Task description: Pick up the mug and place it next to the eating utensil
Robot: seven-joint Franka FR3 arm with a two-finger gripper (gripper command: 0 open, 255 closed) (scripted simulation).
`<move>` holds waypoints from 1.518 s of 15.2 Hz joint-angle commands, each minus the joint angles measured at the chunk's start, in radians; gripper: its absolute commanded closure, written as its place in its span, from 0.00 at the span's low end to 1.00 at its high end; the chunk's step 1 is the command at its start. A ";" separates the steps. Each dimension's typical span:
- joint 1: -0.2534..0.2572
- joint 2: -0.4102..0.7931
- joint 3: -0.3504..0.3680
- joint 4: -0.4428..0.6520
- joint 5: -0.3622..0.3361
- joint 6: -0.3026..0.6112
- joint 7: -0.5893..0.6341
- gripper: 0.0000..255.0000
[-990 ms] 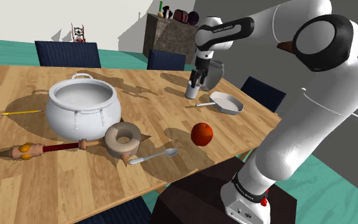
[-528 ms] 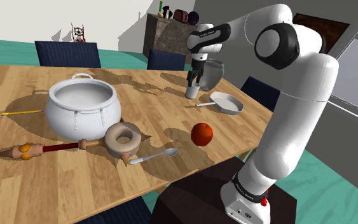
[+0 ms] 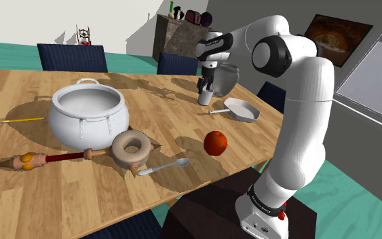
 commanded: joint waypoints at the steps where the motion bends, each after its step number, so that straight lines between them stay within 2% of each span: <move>1: 0.000 0.006 0.001 -0.019 0.002 0.025 0.000 0.00; 3: -0.003 0.017 0.003 -0.038 0.006 0.055 -0.003 0.00; 11: -0.003 0.017 0.003 -0.038 0.006 0.054 -0.003 0.00; 12: -0.003 0.017 0.003 -0.038 0.006 0.054 -0.003 1.00; 23: -0.001 0.006 0.001 -0.026 0.002 0.033 -0.002 1.00</move>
